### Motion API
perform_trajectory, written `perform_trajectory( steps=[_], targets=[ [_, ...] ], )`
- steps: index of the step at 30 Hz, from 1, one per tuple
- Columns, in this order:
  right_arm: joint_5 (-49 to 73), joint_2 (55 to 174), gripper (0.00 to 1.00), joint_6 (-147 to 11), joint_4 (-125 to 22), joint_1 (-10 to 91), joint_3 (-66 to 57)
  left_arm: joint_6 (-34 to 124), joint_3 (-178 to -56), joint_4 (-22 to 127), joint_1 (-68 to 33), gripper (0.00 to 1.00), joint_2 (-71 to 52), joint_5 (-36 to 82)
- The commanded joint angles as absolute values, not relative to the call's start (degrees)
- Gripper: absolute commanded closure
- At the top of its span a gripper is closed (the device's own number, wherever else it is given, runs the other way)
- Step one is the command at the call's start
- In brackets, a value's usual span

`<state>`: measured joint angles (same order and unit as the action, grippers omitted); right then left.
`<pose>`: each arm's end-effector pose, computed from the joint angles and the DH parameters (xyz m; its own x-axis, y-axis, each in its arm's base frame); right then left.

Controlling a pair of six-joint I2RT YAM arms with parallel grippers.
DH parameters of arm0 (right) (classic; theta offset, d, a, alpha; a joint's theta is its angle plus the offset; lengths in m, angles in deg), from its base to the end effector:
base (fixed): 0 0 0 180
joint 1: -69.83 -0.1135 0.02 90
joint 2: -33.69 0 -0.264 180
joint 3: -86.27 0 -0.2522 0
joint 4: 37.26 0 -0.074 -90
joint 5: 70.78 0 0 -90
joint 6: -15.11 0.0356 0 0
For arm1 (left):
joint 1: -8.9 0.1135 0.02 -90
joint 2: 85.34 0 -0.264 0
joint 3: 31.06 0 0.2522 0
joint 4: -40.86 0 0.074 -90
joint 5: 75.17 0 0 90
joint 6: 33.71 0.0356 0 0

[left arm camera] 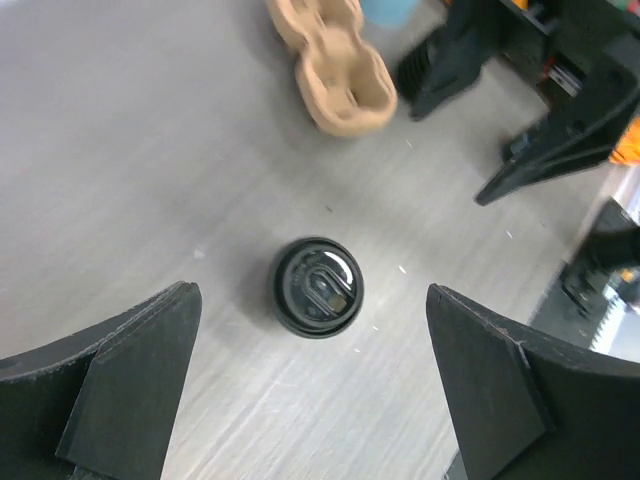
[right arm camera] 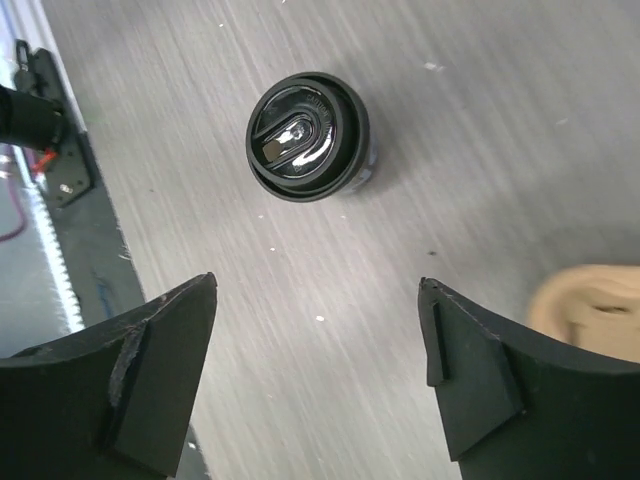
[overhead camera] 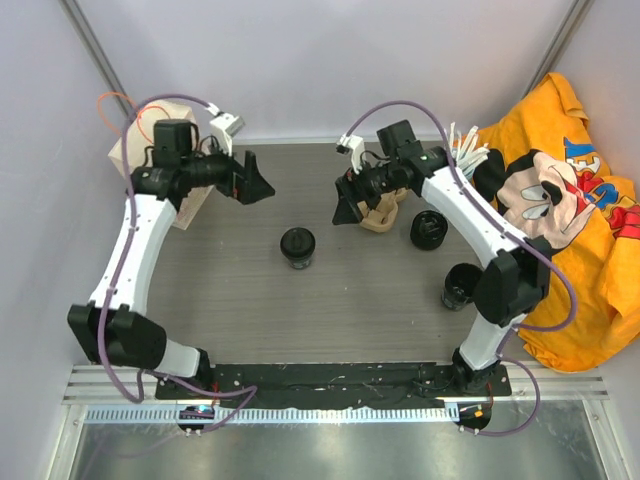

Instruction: Pack the takeout coffee

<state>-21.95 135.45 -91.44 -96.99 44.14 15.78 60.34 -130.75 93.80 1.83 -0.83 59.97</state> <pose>0.3375 0.1884 0.3266 -0.4835 -0.4705 -0.7381 -0.8653 0.3845 0.3217 0.3110 -0.0640 0.3816 -0.5608 0.1198 -0.8193 0.6843 0.6241 -0.3771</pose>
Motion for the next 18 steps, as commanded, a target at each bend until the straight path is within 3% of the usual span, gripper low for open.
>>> perform_trajectory(
  steps=[1,4,5,13,18],
  targets=[
    [-17.26,128.62,0.11,-97.47,-100.15,44.25,18.38,60.77,-136.75,98.04,3.54,0.00,-7.98,52.46],
    [-15.59,125.38,0.07,-98.00,-99.45,44.25,18.56,60.33,-137.90,97.69,3.80,0.00,-11.41,47.01],
    [-15.41,124.58,0.01,-97.91,-99.36,44.17,18.73,59.89,-137.99,97.68,3.80,0.00,-12.64,45.34],
    [-13.39,118.16,0.00,-101.41,-99.44,43.99,21.55,64.45,-139.58,101.82,3.98,0.00,-19.86,20.50],
    [-9.35,117.71,0.00,-105.90,-103.13,41.97,22.69,67.88,-138.78,100.24,4.42,0.00,-21.00,12.55]
  ],
)
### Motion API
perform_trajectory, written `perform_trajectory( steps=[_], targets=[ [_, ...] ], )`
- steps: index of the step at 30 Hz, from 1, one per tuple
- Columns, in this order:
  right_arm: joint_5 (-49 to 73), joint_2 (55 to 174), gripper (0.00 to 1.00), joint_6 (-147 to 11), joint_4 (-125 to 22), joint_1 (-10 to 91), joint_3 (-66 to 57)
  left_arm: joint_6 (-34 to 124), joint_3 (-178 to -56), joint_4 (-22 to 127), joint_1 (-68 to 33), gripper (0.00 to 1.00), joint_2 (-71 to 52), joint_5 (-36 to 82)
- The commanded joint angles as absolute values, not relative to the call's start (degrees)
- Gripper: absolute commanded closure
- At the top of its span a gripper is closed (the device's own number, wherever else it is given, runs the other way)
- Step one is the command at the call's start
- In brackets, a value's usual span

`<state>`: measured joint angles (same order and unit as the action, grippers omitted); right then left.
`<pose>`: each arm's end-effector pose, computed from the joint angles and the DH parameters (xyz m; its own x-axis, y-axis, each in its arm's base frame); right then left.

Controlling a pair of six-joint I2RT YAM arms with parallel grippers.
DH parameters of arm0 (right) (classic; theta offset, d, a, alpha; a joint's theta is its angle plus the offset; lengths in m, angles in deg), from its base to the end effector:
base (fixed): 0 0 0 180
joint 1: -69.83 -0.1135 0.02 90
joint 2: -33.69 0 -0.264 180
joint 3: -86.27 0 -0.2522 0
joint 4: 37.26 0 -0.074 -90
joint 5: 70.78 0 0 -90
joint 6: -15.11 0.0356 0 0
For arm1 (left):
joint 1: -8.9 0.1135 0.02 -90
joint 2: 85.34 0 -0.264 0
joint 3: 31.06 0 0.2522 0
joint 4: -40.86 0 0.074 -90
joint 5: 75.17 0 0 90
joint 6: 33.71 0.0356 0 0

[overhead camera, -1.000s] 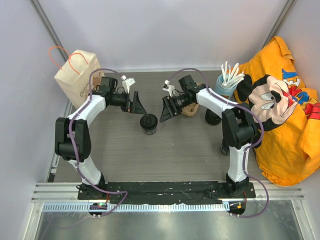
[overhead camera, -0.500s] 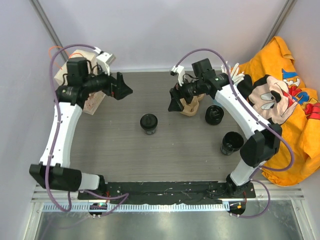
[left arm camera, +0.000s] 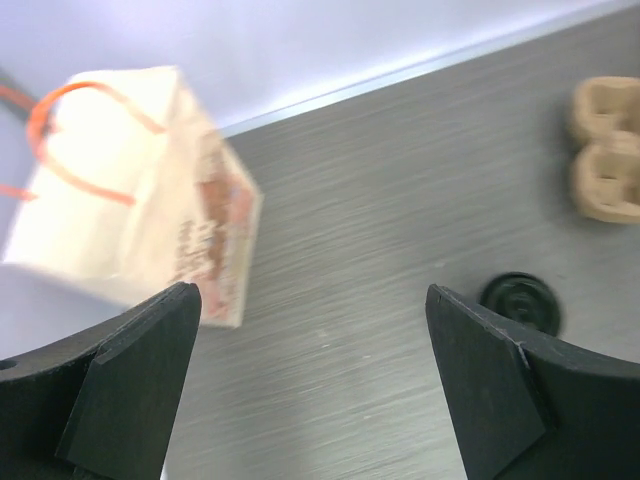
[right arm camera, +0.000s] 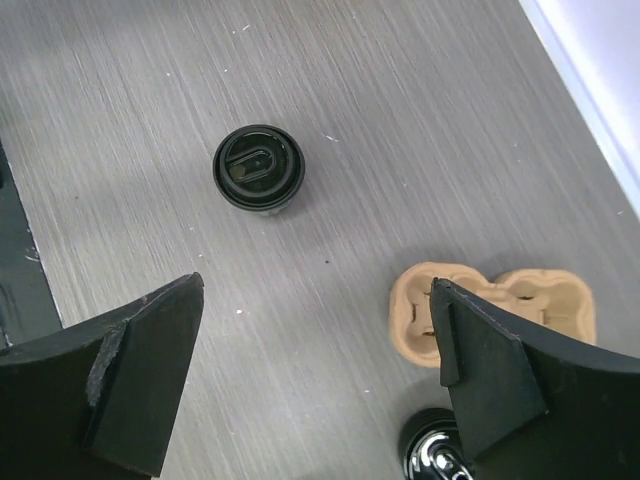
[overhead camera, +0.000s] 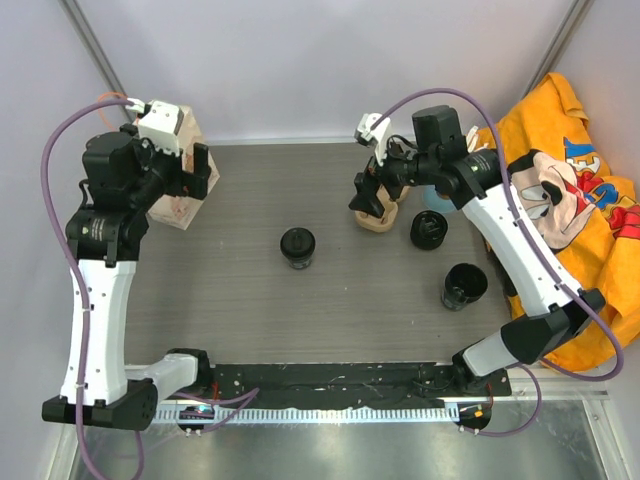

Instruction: Pack the takeout coffee

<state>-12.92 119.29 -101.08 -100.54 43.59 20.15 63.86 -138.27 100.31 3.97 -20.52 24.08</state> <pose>0.2671 0.1528 0.4365 -0.1239 -0.4777 -0.8697 -0.9137 0.3967 -0.0877 0.1971 -0.0227 0.4904 -0.2584 0.1528 -0.9539 0.2744 0.9584 0.0792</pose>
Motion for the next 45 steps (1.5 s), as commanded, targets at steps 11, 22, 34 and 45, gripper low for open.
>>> perform_trajectory(
  steps=[11,22,34,45],
  targets=[
    [-7.50,115.34,0.00,-108.28,-102.61,39.42,18.30,72.73,-141.67,96.63,11.61,0.00,-13.28,9.53],
    [-7.41,116.31,0.00,-108.90,-102.08,39.33,17.77,67.37,-146.69,92.77,17.77,0.00,-3.35,16.31],
    [-6.97,116.66,0.00,-109.34,-101.91,39.33,17.15,59.28,-144.93,79.15,21.56,0.02,4.56,21.59],
    [-6.89,116.83,0.00,-109.51,-102.61,39.33,17.06,58.48,-148.09,75.36,21.73,0.16,12.13,23.35]
  ],
)
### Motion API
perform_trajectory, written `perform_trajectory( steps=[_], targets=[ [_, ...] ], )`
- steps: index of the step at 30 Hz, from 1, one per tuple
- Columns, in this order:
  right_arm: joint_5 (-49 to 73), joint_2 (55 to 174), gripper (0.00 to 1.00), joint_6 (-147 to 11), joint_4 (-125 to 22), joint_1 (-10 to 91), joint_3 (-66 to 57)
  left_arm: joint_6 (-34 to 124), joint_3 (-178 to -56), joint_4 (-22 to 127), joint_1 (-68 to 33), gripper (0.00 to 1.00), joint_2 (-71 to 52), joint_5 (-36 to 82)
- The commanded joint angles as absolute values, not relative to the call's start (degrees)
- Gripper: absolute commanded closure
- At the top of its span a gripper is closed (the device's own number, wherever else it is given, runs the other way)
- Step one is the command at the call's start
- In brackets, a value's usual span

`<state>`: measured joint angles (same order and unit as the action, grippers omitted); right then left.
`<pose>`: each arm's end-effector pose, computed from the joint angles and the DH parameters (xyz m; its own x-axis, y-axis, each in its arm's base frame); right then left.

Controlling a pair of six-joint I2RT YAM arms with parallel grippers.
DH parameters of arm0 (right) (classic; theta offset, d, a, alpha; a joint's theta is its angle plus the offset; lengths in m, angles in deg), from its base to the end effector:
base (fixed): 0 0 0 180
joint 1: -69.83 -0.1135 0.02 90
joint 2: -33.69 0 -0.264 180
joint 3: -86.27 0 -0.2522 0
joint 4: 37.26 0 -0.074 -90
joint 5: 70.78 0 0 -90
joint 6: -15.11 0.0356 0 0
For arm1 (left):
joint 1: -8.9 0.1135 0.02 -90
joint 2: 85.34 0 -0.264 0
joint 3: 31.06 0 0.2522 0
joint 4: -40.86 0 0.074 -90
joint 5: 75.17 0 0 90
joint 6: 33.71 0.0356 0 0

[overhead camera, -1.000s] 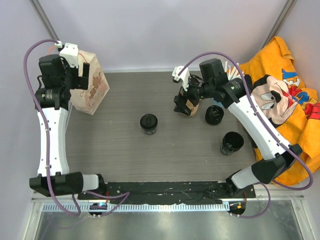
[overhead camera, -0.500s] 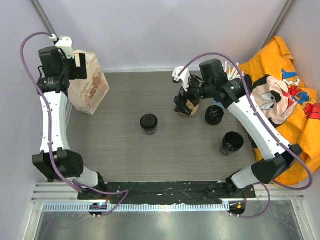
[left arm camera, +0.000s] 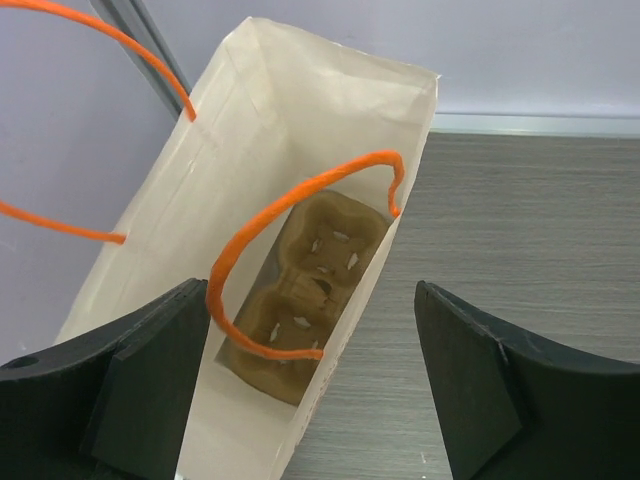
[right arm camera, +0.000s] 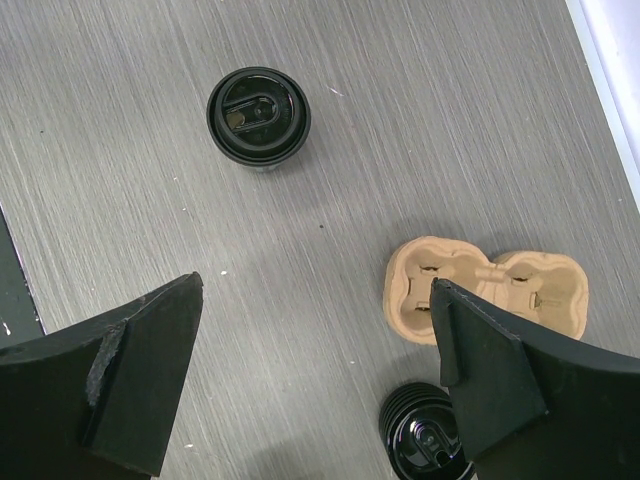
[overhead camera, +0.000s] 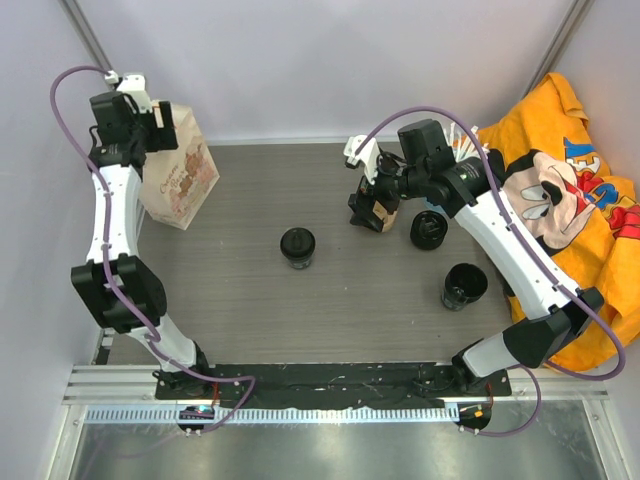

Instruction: Pack the takeout coffee

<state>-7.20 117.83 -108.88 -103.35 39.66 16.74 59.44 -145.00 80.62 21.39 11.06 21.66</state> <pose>0.2518 0.1647 0.4203 -0.0415 -0.6032 -0.7965 -0.9275 0.3197 -0.1938 0.3828 0.0805 0.4105 -0.3745 -0.0271 -0.9268 -0.0868 0.9962 0.0060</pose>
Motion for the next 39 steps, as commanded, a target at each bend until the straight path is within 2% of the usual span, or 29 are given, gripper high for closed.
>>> perform_trajectory(
  steps=[1,9,13,18,21,23,24,39],
  targets=[
    [-6.97,116.92,0.00,-109.51,-102.78,39.33,17.15,58.40,-148.36,75.27,21.73,0.17,12.39,23.44],
    [-7.41,118.06,0.00,-109.52,-103.49,39.33,18.03,57.25,-148.36,73.17,21.65,0.40,13.36,24.76],
    [-7.59,118.50,0.00,-109.43,-103.58,39.33,18.38,56.90,-147.04,72.11,21.65,0.57,13.01,25.11],
    [-8.20,118.68,0.00,-109.08,-103.93,39.33,19.17,57.17,-146.25,71.76,21.82,0.68,13.01,25.46],
    [-8.38,118.77,0.00,-108.81,-103.93,39.33,19.61,57.08,-145.81,72.11,21.73,0.82,12.66,26.07],
    [-8.20,119.03,0.00,-108.90,-104.10,39.33,20.05,56.99,-145.55,72.63,21.82,0.97,12.13,27.21],
    [-8.12,119.03,0.00,-108.90,-104.28,39.33,20.23,56.90,-145.46,72.81,21.82,1.00,11.96,27.74],
    [-9.43,120.26,0.00,-109.25,-103.49,39.25,20.06,54.53,-138.61,79.75,21.73,1.00,0.01,45.93]
  ],
)
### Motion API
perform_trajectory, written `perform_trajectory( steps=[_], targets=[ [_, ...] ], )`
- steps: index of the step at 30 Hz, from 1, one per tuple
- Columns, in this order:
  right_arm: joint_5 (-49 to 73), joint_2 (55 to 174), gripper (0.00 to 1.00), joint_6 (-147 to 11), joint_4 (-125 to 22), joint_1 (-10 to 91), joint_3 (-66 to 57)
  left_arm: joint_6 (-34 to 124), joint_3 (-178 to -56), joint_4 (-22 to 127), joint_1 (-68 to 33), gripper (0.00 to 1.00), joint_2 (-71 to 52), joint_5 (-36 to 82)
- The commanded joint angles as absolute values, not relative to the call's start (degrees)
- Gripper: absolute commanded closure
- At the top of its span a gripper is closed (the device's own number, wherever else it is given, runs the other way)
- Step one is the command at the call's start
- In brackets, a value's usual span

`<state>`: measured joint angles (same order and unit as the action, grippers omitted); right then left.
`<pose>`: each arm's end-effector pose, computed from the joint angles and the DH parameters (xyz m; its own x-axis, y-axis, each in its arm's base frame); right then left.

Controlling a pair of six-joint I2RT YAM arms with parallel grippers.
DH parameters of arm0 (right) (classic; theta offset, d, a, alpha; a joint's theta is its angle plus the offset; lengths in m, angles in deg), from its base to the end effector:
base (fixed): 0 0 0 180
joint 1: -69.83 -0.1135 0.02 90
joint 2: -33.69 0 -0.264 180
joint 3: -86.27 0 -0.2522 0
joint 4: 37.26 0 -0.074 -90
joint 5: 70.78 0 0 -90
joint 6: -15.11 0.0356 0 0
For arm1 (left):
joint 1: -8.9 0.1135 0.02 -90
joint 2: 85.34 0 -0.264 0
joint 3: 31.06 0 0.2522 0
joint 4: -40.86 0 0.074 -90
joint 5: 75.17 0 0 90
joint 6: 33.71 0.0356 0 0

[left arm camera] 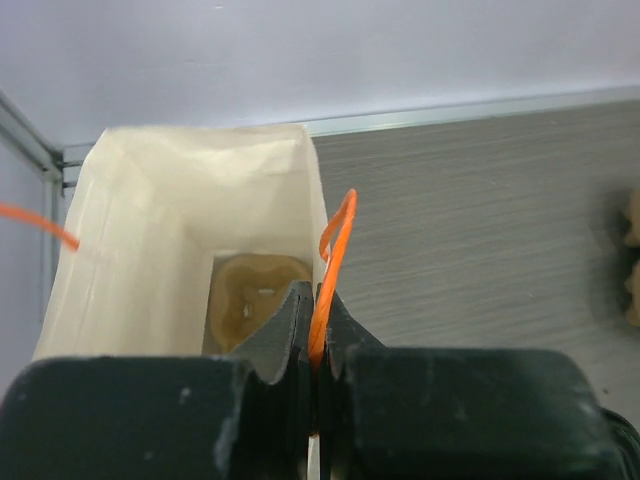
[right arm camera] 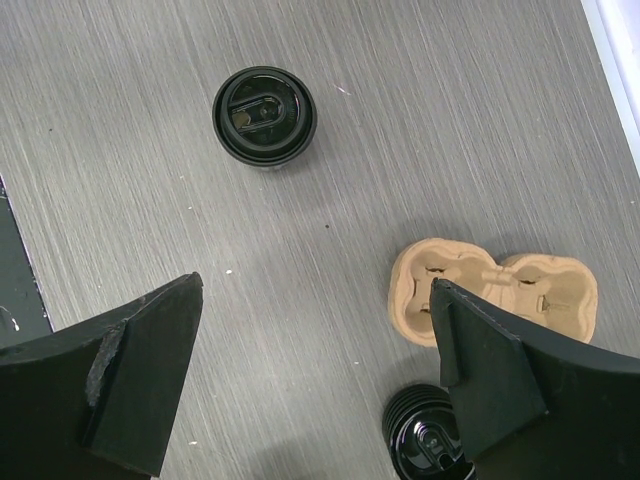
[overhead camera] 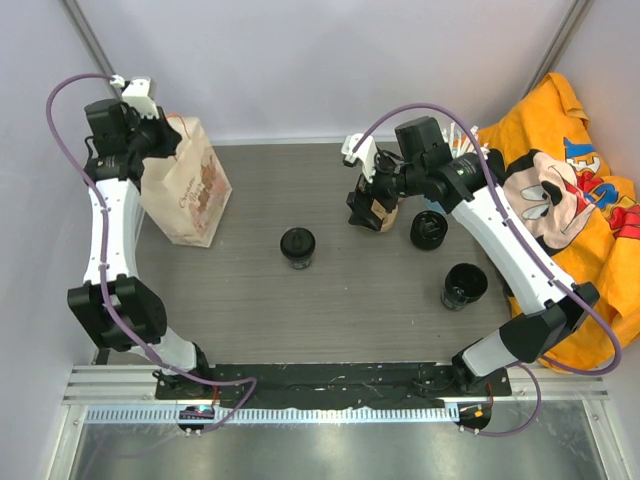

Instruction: Pack the takeout coffee

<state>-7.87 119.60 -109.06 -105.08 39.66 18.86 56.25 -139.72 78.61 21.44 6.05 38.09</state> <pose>0.2565 0.1679 0.4205 -0.0528 -0.6091 -0.7914 -0.9350 0.3085 -0.1751 0.3615 0.0660 0.4150 -0.3416 -0.0766 -0.9367 0.1614 0.9771 -0.1388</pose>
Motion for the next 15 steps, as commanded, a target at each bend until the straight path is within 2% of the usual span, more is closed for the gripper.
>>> perform_trajectory(
  steps=[1,9,15],
  targets=[
    [-9.35,120.44,0.00,-109.43,-103.40,39.16,19.62,54.44,-138.17,80.89,21.73,1.00,-0.69,47.24],
    [-7.59,121.75,0.00,-114.61,-102.79,33.99,16.01,54.79,-133.34,87.21,20.51,1.00,-7.20,57.18],
    [-8.38,125.18,0.00,-115.85,-100.33,31.51,14.16,59.10,-128.06,90.65,16.29,1.00,-10.98,57.10]
  ],
)
